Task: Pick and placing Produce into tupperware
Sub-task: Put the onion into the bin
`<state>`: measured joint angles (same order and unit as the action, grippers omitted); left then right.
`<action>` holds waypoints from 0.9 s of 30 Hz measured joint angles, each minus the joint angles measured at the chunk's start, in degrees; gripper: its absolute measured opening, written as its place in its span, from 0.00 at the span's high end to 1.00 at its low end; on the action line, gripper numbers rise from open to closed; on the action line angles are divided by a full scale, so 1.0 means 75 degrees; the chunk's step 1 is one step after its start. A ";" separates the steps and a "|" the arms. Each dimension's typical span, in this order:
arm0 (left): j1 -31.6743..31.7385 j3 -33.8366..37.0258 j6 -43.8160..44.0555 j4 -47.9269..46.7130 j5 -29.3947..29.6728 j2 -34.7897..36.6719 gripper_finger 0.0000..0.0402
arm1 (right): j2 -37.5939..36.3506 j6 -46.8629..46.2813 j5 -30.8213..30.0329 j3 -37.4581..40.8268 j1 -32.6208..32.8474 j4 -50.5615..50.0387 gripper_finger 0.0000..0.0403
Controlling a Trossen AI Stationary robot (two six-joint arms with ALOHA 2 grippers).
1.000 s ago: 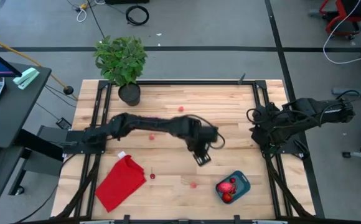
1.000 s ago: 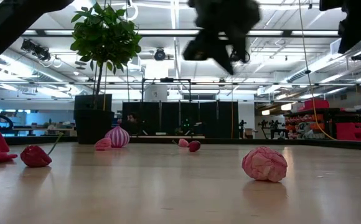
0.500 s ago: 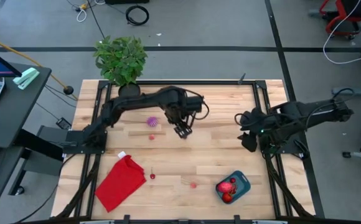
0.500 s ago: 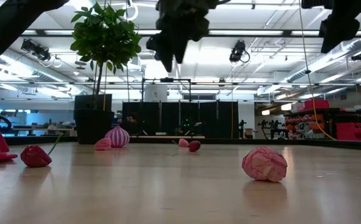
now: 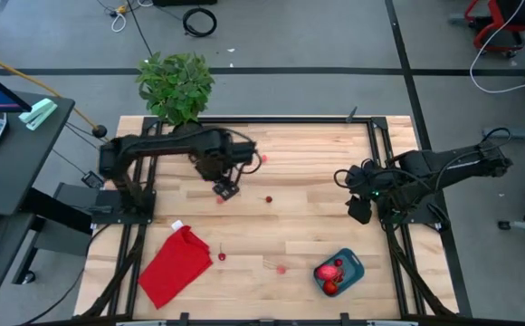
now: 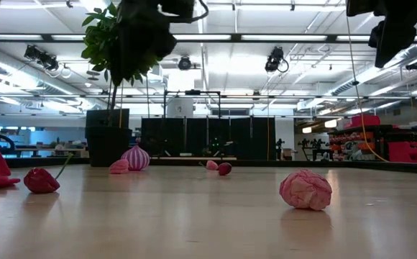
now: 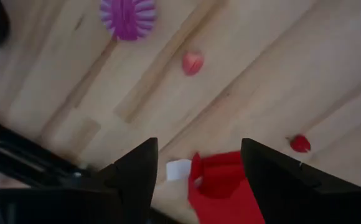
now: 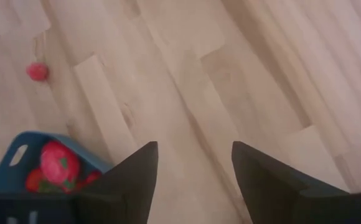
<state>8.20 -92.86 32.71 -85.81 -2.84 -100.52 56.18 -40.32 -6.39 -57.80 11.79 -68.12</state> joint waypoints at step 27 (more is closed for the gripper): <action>0.1033 0.4496 0.1141 0.5955 0.1039 0.0844 0.29 | 0.0000 -0.0502 -0.0575 0.0000 0.0000 0.0067 0.47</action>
<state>15.95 -59.14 41.27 -41.15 4.95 -94.19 56.18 -44.08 -10.70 -57.80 11.79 -67.61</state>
